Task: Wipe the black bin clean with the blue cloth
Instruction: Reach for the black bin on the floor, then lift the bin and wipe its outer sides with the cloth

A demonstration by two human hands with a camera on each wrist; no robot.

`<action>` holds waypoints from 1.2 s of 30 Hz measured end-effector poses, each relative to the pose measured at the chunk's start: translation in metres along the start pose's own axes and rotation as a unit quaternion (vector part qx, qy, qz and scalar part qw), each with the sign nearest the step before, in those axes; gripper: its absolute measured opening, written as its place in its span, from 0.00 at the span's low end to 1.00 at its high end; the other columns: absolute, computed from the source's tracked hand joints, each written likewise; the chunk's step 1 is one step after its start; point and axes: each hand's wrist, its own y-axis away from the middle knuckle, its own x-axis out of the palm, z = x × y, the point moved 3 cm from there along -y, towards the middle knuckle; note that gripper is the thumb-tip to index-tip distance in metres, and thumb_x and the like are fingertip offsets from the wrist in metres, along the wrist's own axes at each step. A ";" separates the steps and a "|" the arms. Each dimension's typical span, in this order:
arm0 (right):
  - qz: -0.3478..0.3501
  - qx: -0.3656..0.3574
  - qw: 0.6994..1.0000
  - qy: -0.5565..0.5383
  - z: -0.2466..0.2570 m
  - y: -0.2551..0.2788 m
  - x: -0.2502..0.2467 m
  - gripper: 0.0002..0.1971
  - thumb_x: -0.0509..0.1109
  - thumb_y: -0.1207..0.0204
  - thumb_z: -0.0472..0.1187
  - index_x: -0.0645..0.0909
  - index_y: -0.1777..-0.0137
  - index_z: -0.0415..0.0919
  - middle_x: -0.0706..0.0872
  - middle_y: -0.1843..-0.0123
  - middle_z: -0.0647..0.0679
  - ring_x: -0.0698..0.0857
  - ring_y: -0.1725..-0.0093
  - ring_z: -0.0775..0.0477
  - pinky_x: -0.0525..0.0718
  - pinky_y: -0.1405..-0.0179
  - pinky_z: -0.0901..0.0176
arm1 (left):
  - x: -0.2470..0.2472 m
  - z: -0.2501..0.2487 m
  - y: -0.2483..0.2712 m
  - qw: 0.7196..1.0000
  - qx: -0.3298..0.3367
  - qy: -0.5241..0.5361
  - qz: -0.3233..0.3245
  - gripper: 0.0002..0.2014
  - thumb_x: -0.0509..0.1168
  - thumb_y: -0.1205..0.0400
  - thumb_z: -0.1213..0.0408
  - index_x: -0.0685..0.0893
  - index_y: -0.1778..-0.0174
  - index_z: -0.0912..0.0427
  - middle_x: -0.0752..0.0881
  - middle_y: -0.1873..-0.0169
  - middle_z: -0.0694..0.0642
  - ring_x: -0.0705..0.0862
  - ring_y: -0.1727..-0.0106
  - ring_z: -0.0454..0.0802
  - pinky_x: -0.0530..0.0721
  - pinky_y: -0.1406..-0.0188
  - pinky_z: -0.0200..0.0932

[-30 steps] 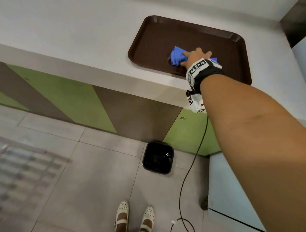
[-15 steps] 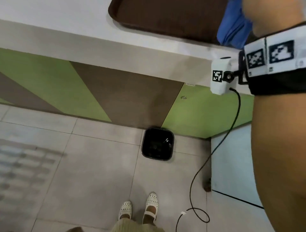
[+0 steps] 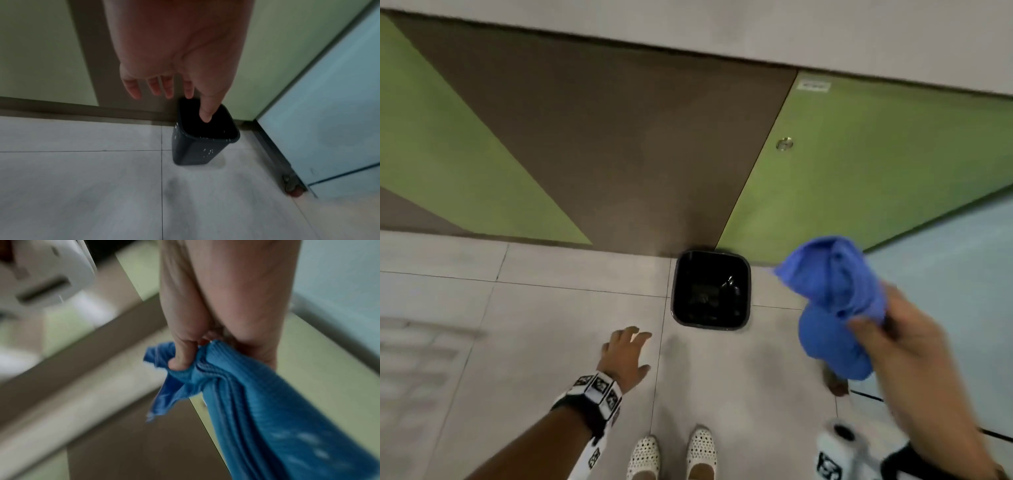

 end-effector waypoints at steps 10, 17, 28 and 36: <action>-0.037 0.118 0.991 -0.041 -0.240 -0.018 0.109 0.55 0.67 0.54 0.81 0.78 0.50 0.26 0.77 0.53 0.15 0.76 0.51 0.17 0.81 0.58 0.36 | 0.077 -0.045 -0.117 0.988 0.043 -0.146 -0.011 0.37 0.62 0.21 0.64 0.50 0.19 0.54 0.52 0.17 0.52 0.47 0.16 0.54 0.50 0.19 0.58; -0.023 0.108 0.993 -0.051 -0.312 -0.036 0.137 0.48 0.67 0.40 0.71 0.73 0.56 0.16 0.74 0.72 0.25 0.71 0.71 0.49 0.70 0.76 0.72 | 0.097 -0.047 -0.178 0.963 0.077 -0.259 0.000 0.29 0.56 0.21 0.73 0.62 0.22 0.57 0.66 0.21 0.54 0.46 0.15 0.54 0.41 0.19 0.65; -0.111 0.138 0.982 -0.062 -0.341 -0.037 0.162 0.22 0.60 0.22 0.53 0.76 0.57 0.30 0.68 0.77 0.40 0.67 0.78 0.52 0.69 0.75 0.58 | 0.079 -0.045 -0.186 0.923 0.305 -0.207 -0.112 0.16 0.78 0.47 0.68 0.87 0.68 0.45 0.88 0.69 0.40 0.88 0.59 0.38 0.70 0.27 0.44; -0.095 -0.016 0.975 0.201 -0.293 -0.055 0.215 0.36 0.53 0.29 0.65 0.52 0.20 0.59 0.70 0.50 0.47 0.73 0.53 0.51 0.76 0.51 0.62 | 0.066 -0.079 -0.164 0.965 0.259 0.037 -0.031 0.17 0.57 0.20 0.56 0.84 0.49 0.65 0.88 0.49 0.63 0.82 0.40 0.56 0.64 0.29 0.45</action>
